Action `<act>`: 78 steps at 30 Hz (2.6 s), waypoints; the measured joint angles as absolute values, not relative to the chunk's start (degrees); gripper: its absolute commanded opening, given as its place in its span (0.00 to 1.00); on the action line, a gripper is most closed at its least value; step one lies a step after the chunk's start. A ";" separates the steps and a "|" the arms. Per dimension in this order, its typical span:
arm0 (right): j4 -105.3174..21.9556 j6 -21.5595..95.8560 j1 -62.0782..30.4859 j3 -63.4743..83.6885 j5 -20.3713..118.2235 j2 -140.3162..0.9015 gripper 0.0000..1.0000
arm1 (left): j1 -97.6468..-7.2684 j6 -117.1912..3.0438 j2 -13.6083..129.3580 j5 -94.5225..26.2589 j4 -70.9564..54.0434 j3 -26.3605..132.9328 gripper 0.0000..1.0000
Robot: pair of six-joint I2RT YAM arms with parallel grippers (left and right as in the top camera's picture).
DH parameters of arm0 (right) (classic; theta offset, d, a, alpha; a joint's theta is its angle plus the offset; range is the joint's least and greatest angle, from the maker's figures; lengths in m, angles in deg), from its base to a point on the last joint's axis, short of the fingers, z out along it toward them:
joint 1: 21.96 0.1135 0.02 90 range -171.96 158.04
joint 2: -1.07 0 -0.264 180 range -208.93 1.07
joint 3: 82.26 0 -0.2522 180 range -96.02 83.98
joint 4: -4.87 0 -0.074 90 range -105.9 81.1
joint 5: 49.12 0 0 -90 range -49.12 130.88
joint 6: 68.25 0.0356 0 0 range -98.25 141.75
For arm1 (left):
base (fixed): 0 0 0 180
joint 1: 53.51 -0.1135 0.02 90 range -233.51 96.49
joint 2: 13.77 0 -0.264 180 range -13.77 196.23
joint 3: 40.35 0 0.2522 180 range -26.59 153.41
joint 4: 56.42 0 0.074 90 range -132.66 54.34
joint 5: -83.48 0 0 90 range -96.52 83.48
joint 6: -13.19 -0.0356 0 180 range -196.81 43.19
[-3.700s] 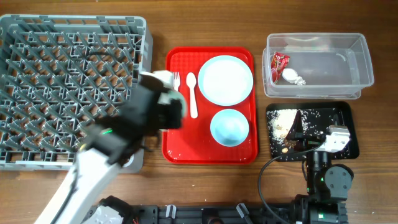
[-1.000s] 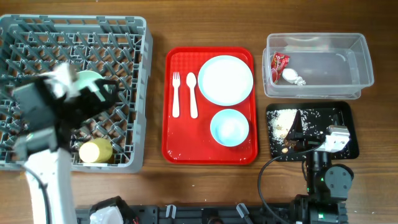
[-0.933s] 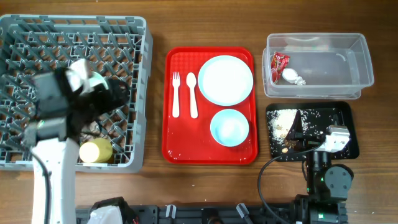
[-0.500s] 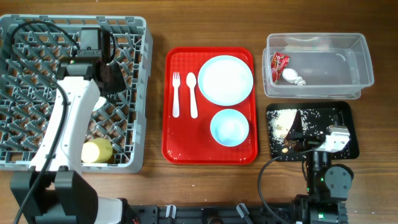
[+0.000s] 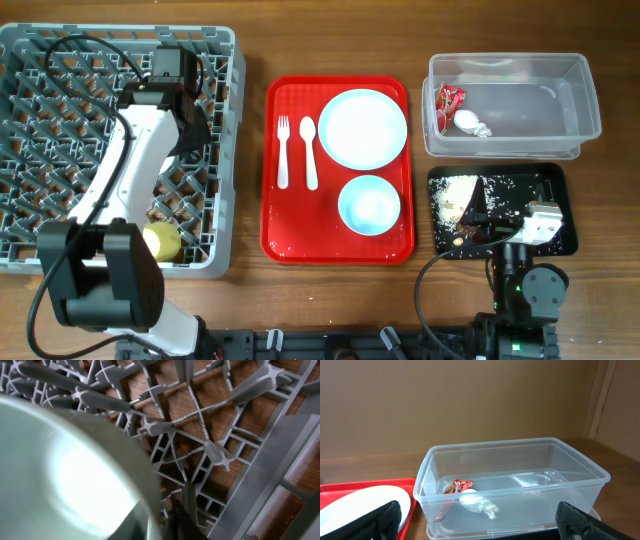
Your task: Sort waste into correct bins and load items into the dishwasher rack
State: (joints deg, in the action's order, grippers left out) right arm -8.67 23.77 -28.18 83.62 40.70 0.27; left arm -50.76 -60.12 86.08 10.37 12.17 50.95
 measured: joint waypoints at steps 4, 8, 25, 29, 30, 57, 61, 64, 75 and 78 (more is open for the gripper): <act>-8.69 23.77 -28.18 83.62 40.68 0.27 1.00 | -50.76 -59.27 84.79 10.59 12.71 50.95 0.04; -8.69 23.77 -28.18 83.62 40.68 0.27 1.00 | -51.57 -56.23 77.67 9.45 15.71 50.95 0.04; -8.67 23.77 -28.18 83.62 40.72 0.27 1.00 | -111.74 -96.86 77.27 -91.09 9.56 30.03 0.04; -8.67 23.77 -28.18 83.62 40.72 0.27 1.00 | -111.74 -98.42 78.02 -93.63 5.63 29.59 0.04; -8.67 23.77 -28.18 83.62 40.72 0.27 1.00 | -111.74 -98.61 78.02 -93.95 4.76 29.59 0.04; -8.67 23.77 -28.18 83.62 40.72 0.27 1.00 | -112.05 -94.11 83.74 -85.34 3.42 29.59 1.00; -8.67 23.77 -28.18 83.62 40.72 0.27 1.00 | -114.85 -90.96 83.63 -89.58 5.43 29.59 1.00; -8.67 23.77 -28.18 83.62 40.72 0.27 1.00 | -115.18 -90.09 81.56 -91.24 7.75 29.59 1.00; -8.67 23.77 -28.18 83.62 40.72 0.27 1.00 | -115.18 -81.80 55.28 -77.95 12.43 29.59 1.00; -8.67 23.77 -28.18 83.62 40.72 0.27 1.00 | -115.18 -79.55 51.11 -73.43 11.66 29.59 1.00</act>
